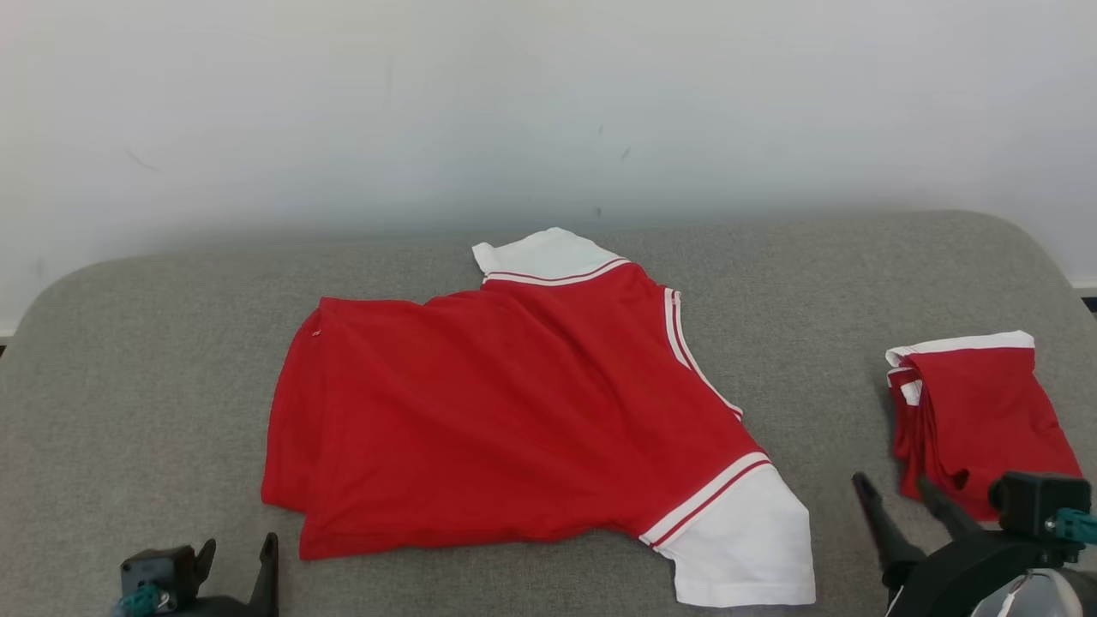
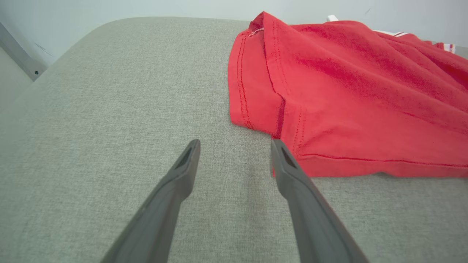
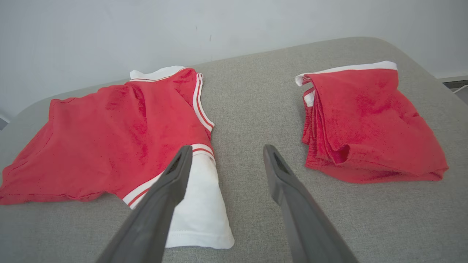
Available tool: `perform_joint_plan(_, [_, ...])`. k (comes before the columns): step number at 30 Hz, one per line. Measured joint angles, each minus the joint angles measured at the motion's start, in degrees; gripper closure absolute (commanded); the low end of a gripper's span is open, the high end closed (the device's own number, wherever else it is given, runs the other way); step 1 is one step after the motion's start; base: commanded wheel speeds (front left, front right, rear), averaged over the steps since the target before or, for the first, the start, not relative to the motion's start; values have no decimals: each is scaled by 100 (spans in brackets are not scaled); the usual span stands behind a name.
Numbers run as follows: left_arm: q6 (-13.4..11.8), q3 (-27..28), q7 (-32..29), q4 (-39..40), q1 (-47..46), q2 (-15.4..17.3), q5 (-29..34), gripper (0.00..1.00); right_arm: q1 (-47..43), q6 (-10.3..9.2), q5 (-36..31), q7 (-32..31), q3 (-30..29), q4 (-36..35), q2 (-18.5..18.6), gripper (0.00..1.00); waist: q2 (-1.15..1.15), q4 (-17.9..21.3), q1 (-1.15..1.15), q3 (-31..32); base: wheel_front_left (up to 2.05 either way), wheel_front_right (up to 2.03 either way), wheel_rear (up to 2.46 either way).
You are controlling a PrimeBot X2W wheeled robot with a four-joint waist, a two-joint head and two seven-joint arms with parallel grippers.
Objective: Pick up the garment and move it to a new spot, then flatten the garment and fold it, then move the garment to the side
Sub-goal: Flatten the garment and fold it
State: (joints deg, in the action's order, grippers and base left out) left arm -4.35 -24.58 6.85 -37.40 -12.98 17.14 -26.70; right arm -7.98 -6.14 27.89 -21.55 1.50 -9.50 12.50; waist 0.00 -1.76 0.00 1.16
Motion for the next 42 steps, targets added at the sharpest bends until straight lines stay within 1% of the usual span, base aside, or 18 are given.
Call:
perform_joint_plan(2, [-78,92,194,198,159,-29,-2,0,18,-46,-154,220,-90,-18,-71,0,0,-17,0,37,0,0,0])
perform_joint_plan(4, [-146,186,430,431,339,-76,-10,0,27,-53,-242,422,-148,-69,-185,0,0,-30,1,74,0,0,0])
perform_joint_plan(6, [-177,300,644,704,490,-162,-37,0,26,-67,-242,637,-219,-121,-381,0,0,-47,0,109,0,0,0])
perform_joint_plan(8, [-190,347,688,970,610,-247,-46,0,29,-67,-240,815,-235,-121,-533,0,0,-67,1,142,0,0,0])
perform_joint_plan(11, [-222,386,690,1359,805,-309,-22,0,28,-73,-255,1095,-320,-62,-649,0,0,-97,0,192,0,0,0])
perform_joint_plan(17, [-257,427,691,1929,1038,-336,141,0,32,-93,-552,1571,-382,223,-675,0,0,-144,0,321,0,0,0])
perform_joint_plan(26, [-270,564,715,2525,1365,-264,391,0,33,-94,-733,1997,-369,588,-695,0,0,-134,0,388,0,0,0])
perform_joint_plan(34, [-272,702,657,2806,1494,-265,514,0,33,-94,-732,2116,-368,757,-694,0,0,-116,0,350,0,0,0])
perform_joint_plan(40, [-276,743,443,2942,1632,-270,553,0,31,-90,-732,2189,-331,791,-697,0,0,-96,0,299,0,0,0])
perform_joint_plan(42, [-276,714,349,2975,1628,-279,553,0,37,-41,-732,2175,-290,828,-687,0,0,-92,1,261,0,0,0])
